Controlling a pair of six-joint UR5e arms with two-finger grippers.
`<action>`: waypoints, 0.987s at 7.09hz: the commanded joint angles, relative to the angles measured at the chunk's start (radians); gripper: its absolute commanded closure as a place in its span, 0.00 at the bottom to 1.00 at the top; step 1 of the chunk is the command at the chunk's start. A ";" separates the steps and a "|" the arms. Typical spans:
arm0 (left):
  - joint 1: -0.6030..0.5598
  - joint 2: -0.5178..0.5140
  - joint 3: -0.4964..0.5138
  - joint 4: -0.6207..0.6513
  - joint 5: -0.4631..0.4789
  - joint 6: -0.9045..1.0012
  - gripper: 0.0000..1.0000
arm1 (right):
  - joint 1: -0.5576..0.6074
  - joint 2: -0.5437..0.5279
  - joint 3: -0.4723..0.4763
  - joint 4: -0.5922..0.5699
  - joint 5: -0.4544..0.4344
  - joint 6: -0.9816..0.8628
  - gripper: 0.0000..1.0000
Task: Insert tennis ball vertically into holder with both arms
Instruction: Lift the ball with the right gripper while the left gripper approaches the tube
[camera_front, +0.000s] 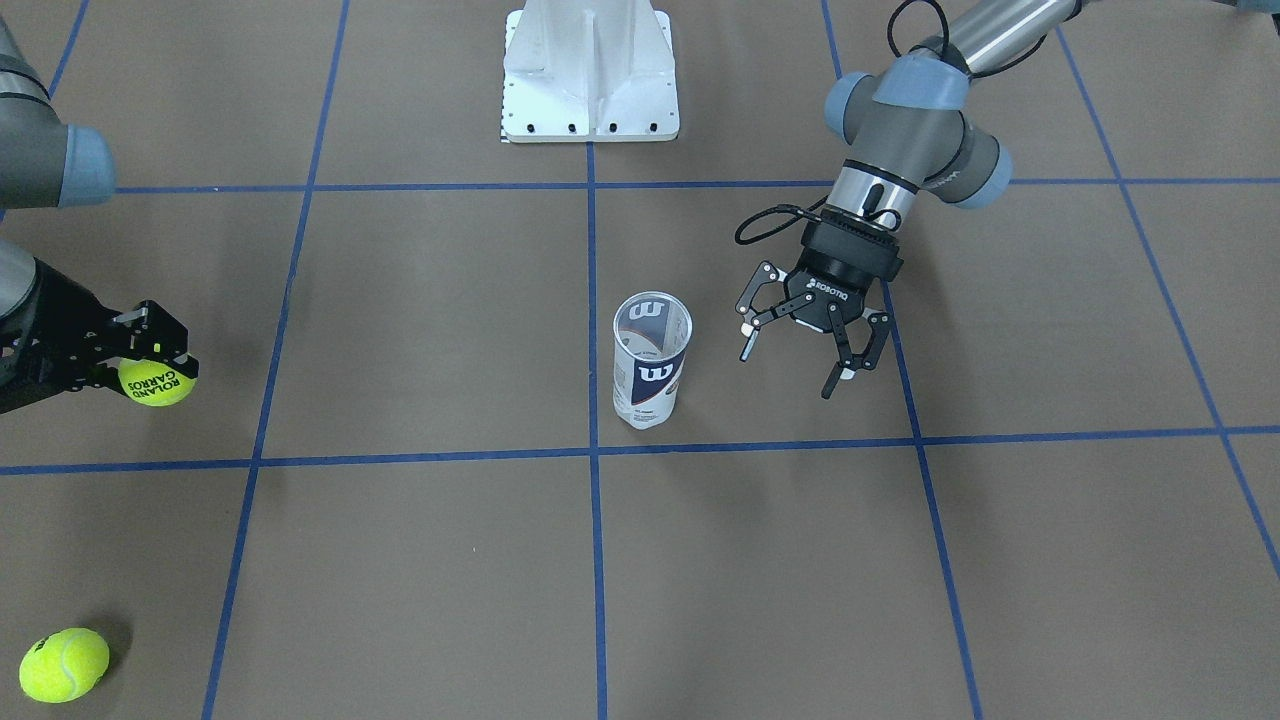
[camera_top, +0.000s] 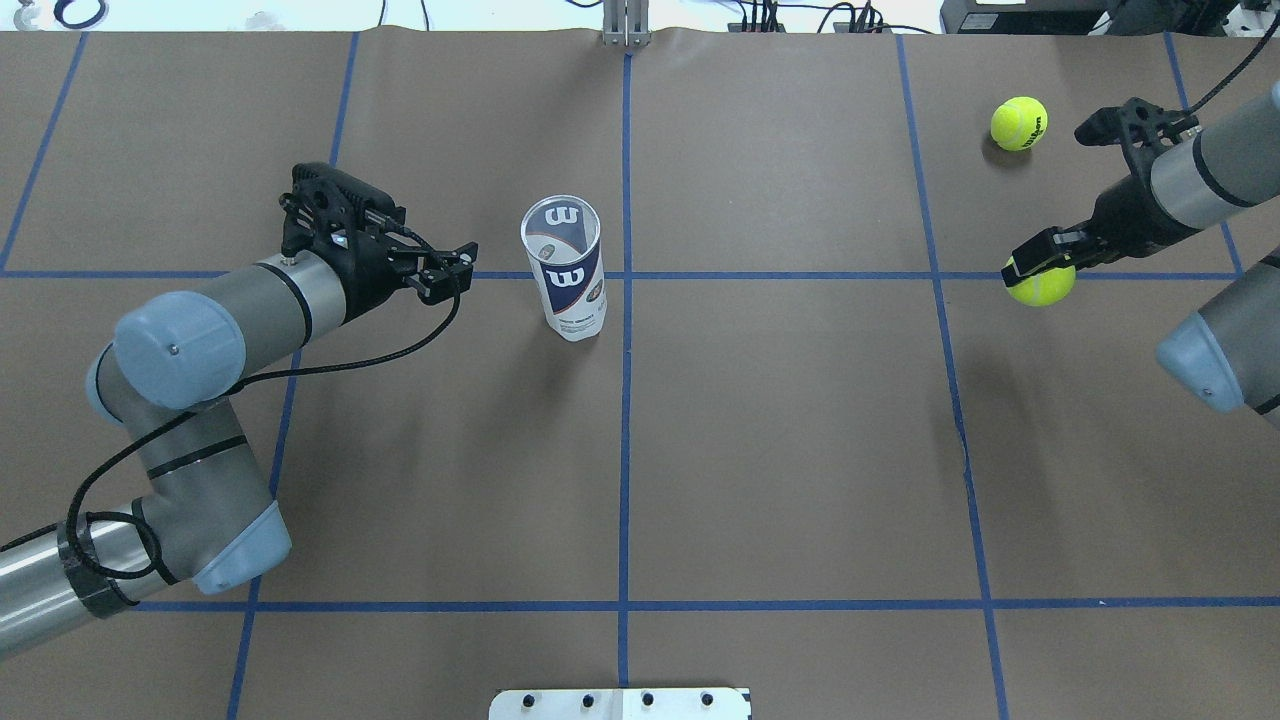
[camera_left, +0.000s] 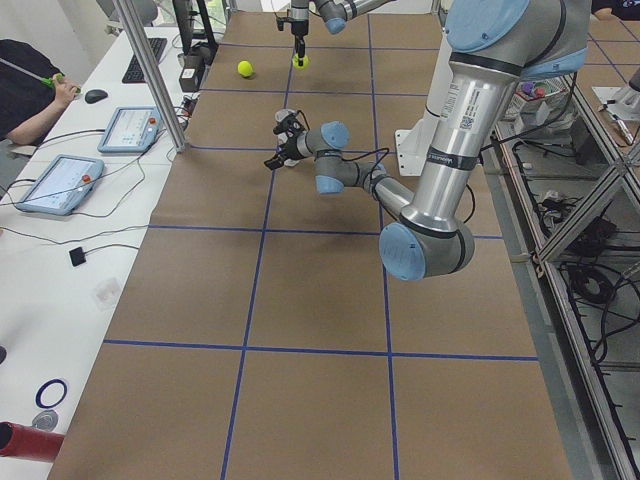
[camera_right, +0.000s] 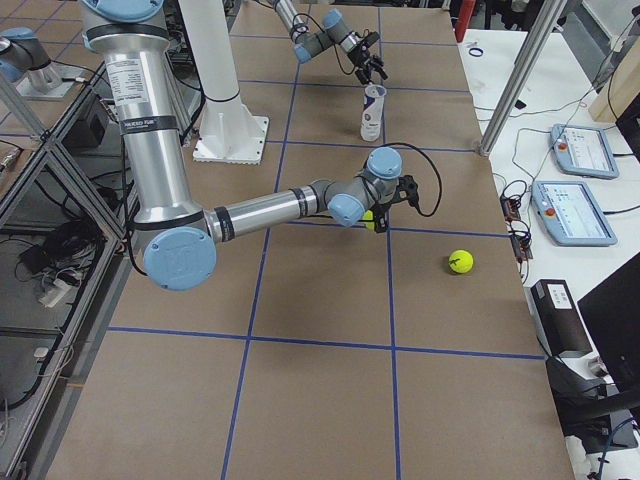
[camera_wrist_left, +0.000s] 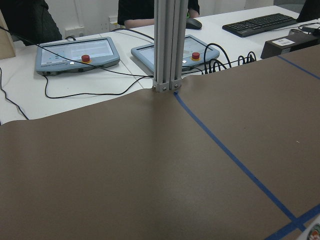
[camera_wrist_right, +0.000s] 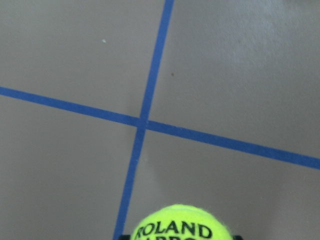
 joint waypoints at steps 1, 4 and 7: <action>0.059 0.058 0.005 -0.140 0.028 0.048 0.01 | 0.004 0.043 0.019 -0.001 0.002 0.076 1.00; 0.163 0.050 0.005 -0.153 0.098 0.039 0.02 | 0.004 0.079 0.023 -0.002 0.009 0.101 1.00; 0.234 -0.070 0.091 -0.151 0.210 0.042 0.01 | 0.004 0.111 0.022 -0.004 0.009 0.102 1.00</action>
